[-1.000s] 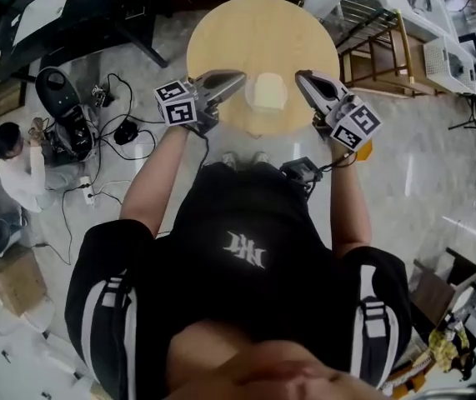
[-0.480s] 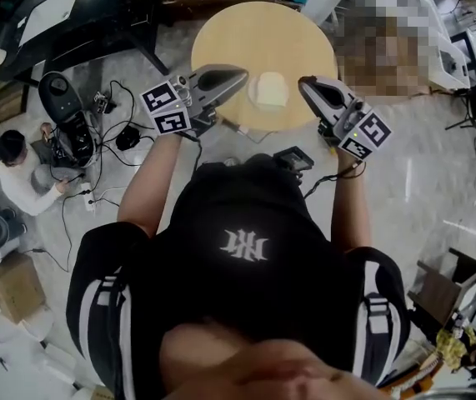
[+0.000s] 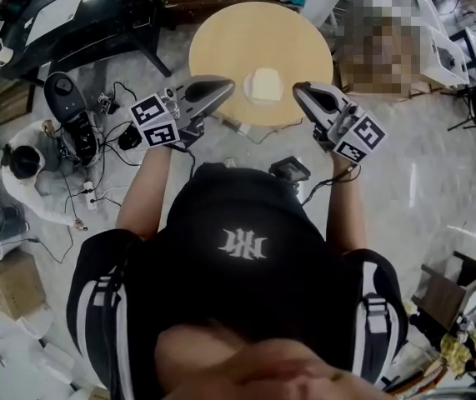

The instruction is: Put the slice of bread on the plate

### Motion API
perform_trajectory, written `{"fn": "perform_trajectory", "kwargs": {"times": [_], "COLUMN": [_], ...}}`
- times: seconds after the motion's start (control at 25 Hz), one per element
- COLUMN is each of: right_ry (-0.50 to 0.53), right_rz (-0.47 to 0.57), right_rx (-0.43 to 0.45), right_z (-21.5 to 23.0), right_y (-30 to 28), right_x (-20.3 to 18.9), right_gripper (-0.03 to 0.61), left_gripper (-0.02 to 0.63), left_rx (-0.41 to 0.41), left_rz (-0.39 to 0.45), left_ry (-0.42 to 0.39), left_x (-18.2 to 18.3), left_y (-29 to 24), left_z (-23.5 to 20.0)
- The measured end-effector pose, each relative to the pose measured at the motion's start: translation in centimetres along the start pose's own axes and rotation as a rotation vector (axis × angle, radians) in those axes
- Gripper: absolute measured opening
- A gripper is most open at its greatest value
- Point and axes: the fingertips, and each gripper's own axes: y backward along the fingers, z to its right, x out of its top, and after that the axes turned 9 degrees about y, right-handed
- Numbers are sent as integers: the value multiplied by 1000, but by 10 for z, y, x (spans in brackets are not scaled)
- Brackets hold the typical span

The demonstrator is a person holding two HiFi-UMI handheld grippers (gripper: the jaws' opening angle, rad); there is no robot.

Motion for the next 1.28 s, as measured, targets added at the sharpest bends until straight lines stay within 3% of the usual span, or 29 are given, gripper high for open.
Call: {"fn": "perform_trajectory", "kwargs": {"times": [0.28, 0.52, 0.84, 1.28], "right_ry": [-11, -12, -66, -124], "right_rz": [18, 12, 109, 137], "right_rx": [27, 61, 89, 119], "right_z": [-37, -87, -158, -226], "right_y": [56, 114, 182, 212], "right_x": [5, 5, -4, -22], "right_gripper": [3, 3, 3, 3], "left_gripper": [8, 8, 8, 8], "left_rx": [37, 62, 78, 125], "left_rz": [-20, -34, -62, -106], "left_ry": [-34, -31, -17, -32], "left_x": [-19, -60, -117, -138], "left_y": [-13, -23, -35, -19], "left_z": [60, 124, 205, 277]}}
